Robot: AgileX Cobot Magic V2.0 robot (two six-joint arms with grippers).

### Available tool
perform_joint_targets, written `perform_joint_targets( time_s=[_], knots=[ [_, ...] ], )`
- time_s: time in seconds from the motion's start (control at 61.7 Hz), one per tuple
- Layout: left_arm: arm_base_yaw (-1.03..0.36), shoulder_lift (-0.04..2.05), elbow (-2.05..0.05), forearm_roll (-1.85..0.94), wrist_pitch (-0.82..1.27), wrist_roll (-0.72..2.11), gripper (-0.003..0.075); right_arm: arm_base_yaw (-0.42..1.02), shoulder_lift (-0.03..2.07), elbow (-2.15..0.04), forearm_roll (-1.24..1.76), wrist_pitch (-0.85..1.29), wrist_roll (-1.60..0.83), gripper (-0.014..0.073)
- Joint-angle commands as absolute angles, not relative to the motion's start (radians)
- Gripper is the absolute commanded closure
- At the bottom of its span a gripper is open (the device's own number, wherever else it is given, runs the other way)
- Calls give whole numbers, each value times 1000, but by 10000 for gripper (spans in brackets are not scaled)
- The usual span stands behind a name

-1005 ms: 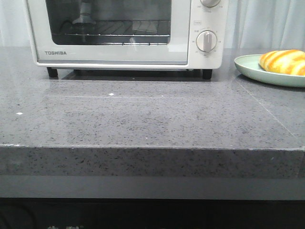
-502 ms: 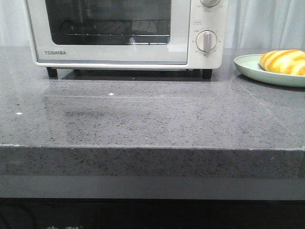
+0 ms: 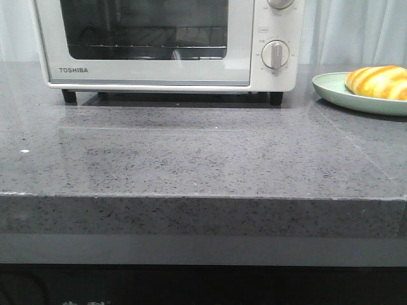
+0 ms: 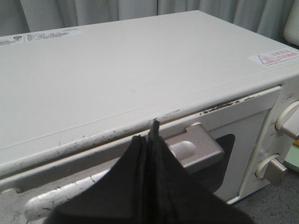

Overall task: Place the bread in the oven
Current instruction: 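Move the left gripper to the toaster oven door handle, then pull the oven door down and open with the left gripper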

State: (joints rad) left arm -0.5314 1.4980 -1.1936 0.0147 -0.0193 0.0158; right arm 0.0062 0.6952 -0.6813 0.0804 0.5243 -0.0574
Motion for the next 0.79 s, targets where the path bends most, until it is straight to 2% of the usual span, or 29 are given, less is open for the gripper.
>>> perform_joint_targets(
  time_s=[0.0, 0.178, 0.567, 0.778],
  knots=[
    [-539, 1472, -1232, 20, -56, 15, 738, 1, 697, -713, 74, 453, -61, 13],
    [-540, 1457, -1232, 18, 138, 15, 738, 1, 697, -713, 74, 453, -61, 13],
    [-555, 1306, -1232, -34, 720, 15, 738, 1, 697, -713, 74, 454, -61, 13],
    [-553, 1143, -1218, -40, 818, 9, 738, 0, 697, -715, 74, 484, -60, 13]
  ],
)
